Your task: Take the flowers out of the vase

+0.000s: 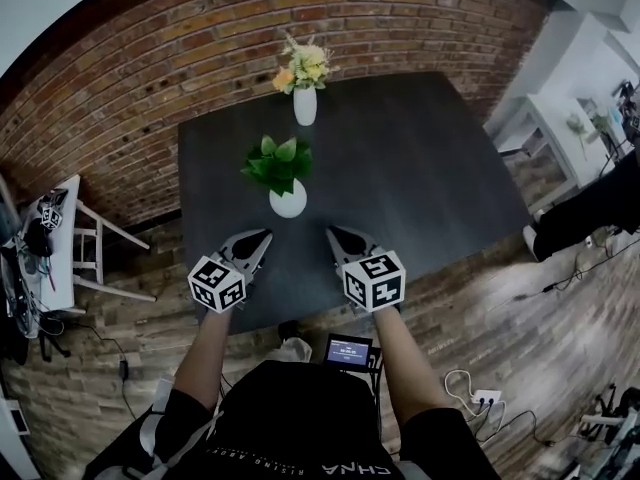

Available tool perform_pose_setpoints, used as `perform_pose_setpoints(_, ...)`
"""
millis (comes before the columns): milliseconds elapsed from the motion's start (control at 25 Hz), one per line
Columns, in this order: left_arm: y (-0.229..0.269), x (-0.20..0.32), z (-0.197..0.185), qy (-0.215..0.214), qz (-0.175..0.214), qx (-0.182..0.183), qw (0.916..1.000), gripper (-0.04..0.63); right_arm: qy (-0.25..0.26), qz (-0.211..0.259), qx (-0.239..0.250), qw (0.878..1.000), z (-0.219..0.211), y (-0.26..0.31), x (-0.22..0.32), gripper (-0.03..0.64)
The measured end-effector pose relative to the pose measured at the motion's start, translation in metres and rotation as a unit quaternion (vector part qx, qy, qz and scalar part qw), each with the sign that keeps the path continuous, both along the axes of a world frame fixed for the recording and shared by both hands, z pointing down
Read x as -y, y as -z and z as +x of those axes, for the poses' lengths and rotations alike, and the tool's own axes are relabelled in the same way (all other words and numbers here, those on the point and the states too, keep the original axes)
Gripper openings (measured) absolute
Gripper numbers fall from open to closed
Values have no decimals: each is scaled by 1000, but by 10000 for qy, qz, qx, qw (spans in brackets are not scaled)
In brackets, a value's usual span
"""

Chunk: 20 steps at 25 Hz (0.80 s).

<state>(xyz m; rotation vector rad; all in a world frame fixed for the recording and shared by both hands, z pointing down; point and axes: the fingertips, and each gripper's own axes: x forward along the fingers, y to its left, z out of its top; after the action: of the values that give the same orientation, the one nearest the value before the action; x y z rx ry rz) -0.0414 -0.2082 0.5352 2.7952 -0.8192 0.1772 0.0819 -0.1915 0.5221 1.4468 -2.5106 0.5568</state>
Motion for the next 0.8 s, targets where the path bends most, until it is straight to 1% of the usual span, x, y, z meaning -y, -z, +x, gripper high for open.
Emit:
perform_pose_setpoints(200,0,45,-8,-59,-28,-71,10000,2,-19,-21,44,10000,-13,0,39,5)
perform_pose_setpoints(440,-11,69,-7,-19,-163,-58,9998,2,160,-143,-110,9997,-18,-10,67,5)
perform_pose_setpoints(520,-14,77,-5,63,-173,-10,9998,3,251,-148,-104,9995,-17,-10,81,5)
perform_pose_setpoints(680,-13,88,-5,306,-244,-48,9992,3,535,-131,-150,9984,-15,-3,102,5)
perform_pose_setpoints(800,-7,98,-6,492,-249,-79,9984,3,650,-59,-151,9978,-9,6,118,5)
